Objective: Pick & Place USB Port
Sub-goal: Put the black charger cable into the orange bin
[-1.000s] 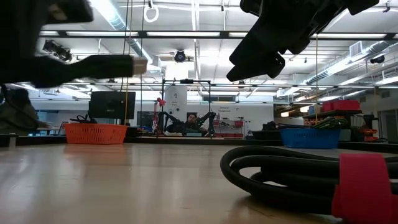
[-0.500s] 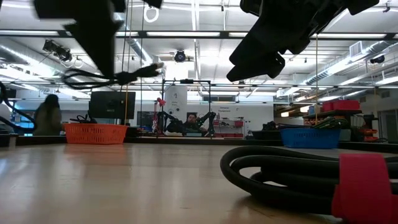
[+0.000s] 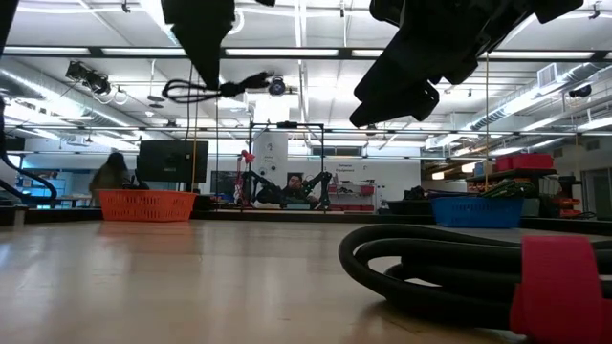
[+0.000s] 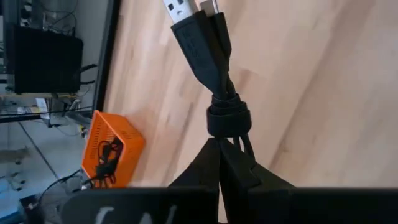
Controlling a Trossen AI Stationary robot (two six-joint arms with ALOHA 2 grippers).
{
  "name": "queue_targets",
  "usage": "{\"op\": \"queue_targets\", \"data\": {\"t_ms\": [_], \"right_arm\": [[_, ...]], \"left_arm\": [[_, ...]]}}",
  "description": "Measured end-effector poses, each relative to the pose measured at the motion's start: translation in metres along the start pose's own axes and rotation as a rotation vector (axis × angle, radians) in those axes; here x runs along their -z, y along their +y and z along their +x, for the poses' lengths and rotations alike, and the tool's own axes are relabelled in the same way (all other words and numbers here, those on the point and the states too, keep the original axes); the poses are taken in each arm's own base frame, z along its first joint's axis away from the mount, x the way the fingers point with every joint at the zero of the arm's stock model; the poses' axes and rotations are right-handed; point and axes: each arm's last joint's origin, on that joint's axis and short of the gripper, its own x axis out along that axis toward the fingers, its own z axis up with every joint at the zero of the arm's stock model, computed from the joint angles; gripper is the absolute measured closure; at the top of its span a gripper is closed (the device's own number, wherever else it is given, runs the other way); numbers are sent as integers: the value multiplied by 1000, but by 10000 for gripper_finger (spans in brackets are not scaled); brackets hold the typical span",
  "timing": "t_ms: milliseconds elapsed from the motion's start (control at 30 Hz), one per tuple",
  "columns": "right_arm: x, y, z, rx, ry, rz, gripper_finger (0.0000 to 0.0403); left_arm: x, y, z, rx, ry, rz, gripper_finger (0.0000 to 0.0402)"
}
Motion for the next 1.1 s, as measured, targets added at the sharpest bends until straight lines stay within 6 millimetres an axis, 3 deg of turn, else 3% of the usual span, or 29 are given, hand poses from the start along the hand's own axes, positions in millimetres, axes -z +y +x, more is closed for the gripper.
{"op": "queue_targets", "data": {"t_ms": [367, 600, 900, 1100], "right_arm": [[1, 0, 0, 3, 8, -2, 191], [2, -1, 0, 6, 16, -4, 191], [0, -2, 0, 31, 1, -1, 191], [-1, -2, 0, 29, -8, -5, 191]], "left_arm": [[1, 63, -7, -27, -60, -102, 401], [41, 101, 24, -29, 7, -186, 401], [87, 169, 61, -87, 30, -530, 401], [93, 192, 85, -151, 83, -605, 401]]}}
